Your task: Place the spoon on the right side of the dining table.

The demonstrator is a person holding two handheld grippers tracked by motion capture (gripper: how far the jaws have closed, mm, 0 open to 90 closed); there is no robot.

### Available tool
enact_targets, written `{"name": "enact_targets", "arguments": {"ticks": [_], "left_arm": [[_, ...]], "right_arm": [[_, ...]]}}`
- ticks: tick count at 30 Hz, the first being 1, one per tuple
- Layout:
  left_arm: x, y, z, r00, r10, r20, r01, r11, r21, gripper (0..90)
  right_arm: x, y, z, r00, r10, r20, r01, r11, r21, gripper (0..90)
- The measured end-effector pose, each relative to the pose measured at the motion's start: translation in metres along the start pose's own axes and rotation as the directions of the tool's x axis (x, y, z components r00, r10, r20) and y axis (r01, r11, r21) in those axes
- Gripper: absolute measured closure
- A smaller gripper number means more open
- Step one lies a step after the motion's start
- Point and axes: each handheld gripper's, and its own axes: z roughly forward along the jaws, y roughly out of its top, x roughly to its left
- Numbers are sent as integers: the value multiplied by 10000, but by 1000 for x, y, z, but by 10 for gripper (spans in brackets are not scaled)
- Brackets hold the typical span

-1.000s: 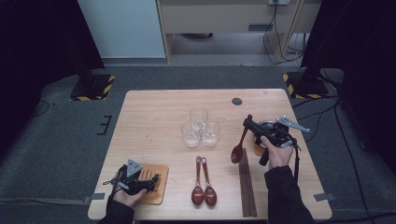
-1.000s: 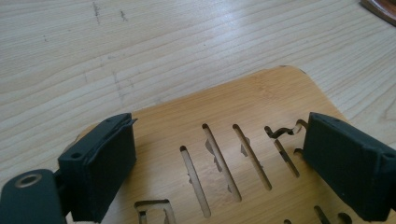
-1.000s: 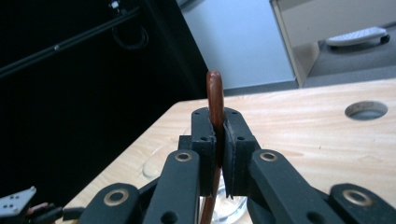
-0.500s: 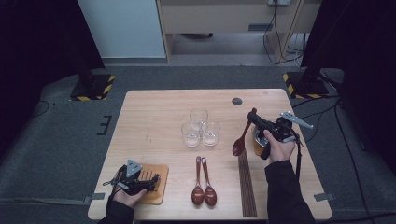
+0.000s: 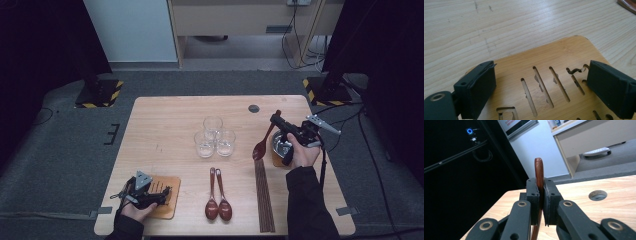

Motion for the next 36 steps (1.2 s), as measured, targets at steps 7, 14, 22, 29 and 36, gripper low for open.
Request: {"name": "enact_targets", "arguments": {"ticks": [7, 14, 22, 29, 36], "left_arm": [[0, 0, 0, 10000, 3, 1, -3, 10000, 0, 77], [0, 0, 0, 10000, 4, 2, -4, 10000, -1, 77], [0, 0, 0, 10000, 5, 10, -5, 10000, -2, 77], [0, 0, 0, 10000, 6, 9, -6, 10000, -1, 76], [0, 0, 0, 10000, 8, 9, -8, 10000, -1, 76]], "right_arm": [[-7, 2, -1, 9998, 96, 192, -93, 9999, -145, 849], [-13, 4, -2, 9991, 189, 389, -175, 9992, -361, 849], [-20, 9, -4, 9973, 85, 724, -48, 9987, -511, 849], [-26, 14, -7, 9956, 198, 913, -131, 9973, -729, 848], [-35, 15, -10, 9927, 328, 1160, -223, 9956, -907, 848]]}}
